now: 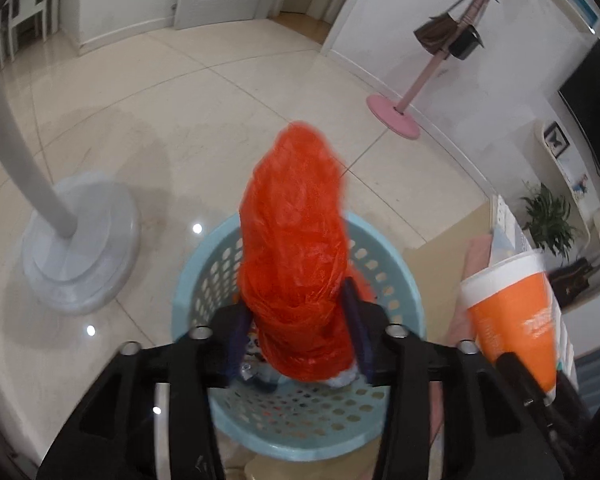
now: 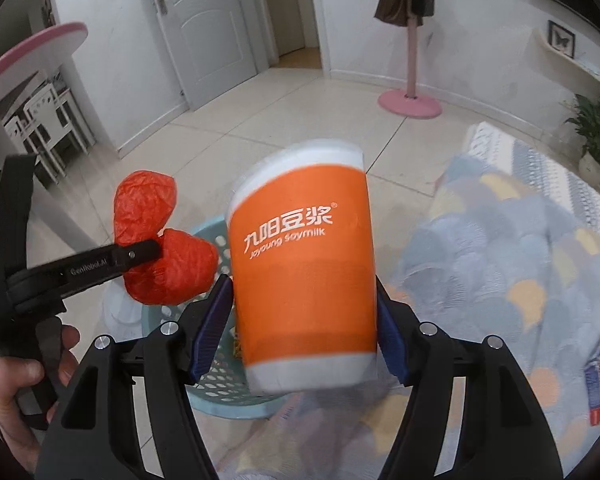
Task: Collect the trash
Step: 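Carry the orange bag and orange cup over the wastebasket and open both grippers, then return both grippers to the rug toward the card box and red cup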
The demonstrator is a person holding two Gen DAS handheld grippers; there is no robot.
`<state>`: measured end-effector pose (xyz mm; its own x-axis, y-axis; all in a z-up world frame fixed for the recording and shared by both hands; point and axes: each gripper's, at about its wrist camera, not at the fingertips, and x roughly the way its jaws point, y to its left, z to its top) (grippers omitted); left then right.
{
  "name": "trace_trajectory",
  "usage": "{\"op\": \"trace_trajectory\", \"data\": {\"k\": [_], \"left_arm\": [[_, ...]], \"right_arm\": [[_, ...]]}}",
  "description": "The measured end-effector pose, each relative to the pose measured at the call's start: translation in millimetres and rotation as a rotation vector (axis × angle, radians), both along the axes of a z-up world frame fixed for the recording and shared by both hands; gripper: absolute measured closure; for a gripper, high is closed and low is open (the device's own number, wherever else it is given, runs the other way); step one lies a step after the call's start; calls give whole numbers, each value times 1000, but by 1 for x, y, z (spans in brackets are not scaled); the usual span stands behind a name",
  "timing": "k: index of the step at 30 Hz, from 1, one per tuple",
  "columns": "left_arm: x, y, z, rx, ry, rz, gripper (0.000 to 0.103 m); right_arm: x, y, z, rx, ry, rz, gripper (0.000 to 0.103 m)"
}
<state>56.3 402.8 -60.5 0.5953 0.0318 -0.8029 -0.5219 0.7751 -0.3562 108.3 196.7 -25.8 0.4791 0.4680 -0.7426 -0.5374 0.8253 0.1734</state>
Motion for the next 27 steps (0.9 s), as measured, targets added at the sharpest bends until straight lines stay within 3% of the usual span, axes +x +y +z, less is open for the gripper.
{"op": "trace_trajectory", "data": {"k": [1,5,10,14,20,27], "left_arm": [[0,0,2,3,-4,9,44],[-7,-2,18,29,-46,29,36],[-7,-12,33,36,-94,16,35],[-7,-30,58,14,-182,-2,35],[-5,-75,109,3,-339,-65,35],[3,-171,147,29,-460,-255,34]], "right_arm": [[0,0,0,2,0,4,39],[-3,-5,5,24,-2,11,37],[-7,-19,11,25,-16,0,37],[-13,-41,23,35,-40,-24,37],[-23,-106,62,62,-125,-109,37],[-35,-226,98,84,-219,-289,37]]}}
